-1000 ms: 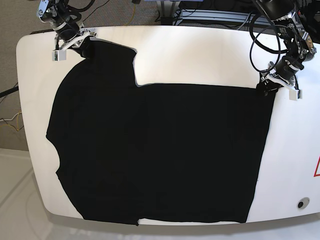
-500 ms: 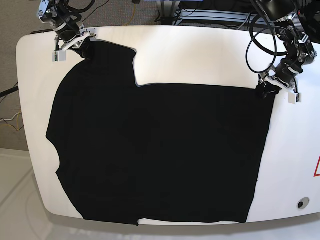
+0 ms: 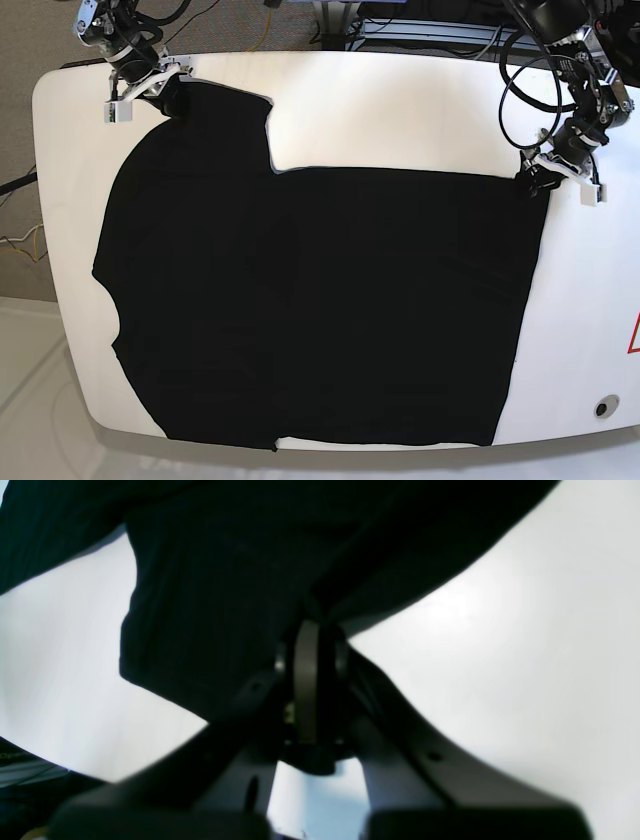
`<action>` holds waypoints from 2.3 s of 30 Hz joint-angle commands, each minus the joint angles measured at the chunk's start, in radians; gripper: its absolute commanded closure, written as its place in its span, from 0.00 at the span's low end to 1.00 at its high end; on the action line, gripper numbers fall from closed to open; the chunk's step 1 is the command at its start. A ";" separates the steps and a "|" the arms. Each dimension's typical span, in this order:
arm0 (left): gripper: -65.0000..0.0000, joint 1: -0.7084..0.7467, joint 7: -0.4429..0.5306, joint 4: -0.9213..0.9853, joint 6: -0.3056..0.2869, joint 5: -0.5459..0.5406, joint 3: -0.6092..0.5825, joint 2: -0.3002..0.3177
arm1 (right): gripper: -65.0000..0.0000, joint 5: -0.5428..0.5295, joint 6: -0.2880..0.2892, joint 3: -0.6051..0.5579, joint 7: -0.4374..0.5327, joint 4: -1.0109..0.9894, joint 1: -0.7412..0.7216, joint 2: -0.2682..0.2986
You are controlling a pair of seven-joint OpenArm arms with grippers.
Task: Fold the T-shirt properly
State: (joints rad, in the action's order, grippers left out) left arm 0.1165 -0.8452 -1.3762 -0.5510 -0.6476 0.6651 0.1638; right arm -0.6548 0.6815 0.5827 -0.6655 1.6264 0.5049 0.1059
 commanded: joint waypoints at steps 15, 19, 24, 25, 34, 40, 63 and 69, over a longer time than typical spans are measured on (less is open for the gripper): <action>1.00 -0.004 0.024 -0.035 -0.032 -0.061 -0.013 0.074 | 1.00 -0.012 0.017 0.006 0.012 0.017 -0.007 0.010; 0.79 -0.001 0.007 -0.041 -0.028 -0.099 -0.011 0.113 | 1.00 -0.012 0.017 0.004 0.012 0.016 -0.011 0.010; 0.63 -0.004 0.012 -0.038 -0.016 -0.104 -0.010 0.124 | 1.00 -0.005 0.017 0.003 0.011 0.020 -0.014 0.011; 0.61 -0.005 0.016 -0.037 -0.013 -0.102 -0.010 0.123 | 1.00 -0.004 0.017 0.003 0.011 0.022 -0.015 0.011; 0.44 -0.004 0.063 -0.019 0.000 -0.090 0.003 0.116 | 1.00 -0.002 0.017 0.038 0.003 0.059 -0.015 0.002; 0.46 0.001 0.075 -0.007 0.002 -0.059 0.030 0.083 | 1.00 0.005 0.017 0.063 0.003 0.088 -0.016 -0.002; 0.62 0.003 -0.018 -0.007 0.009 -0.053 0.003 0.082 | 1.00 0.015 0.017 0.036 -0.004 0.034 -0.021 0.007; 0.54 0.005 -0.019 -0.006 0.010 -0.059 -0.010 0.082 | 1.00 0.015 0.017 0.036 -0.004 0.034 -0.023 0.007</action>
State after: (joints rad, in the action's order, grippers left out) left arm 0.1303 -0.8745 -1.3628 -0.5320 -0.6819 0.6579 0.2302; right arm -0.6250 0.6853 0.6109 -0.6884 1.6409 0.4820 0.1001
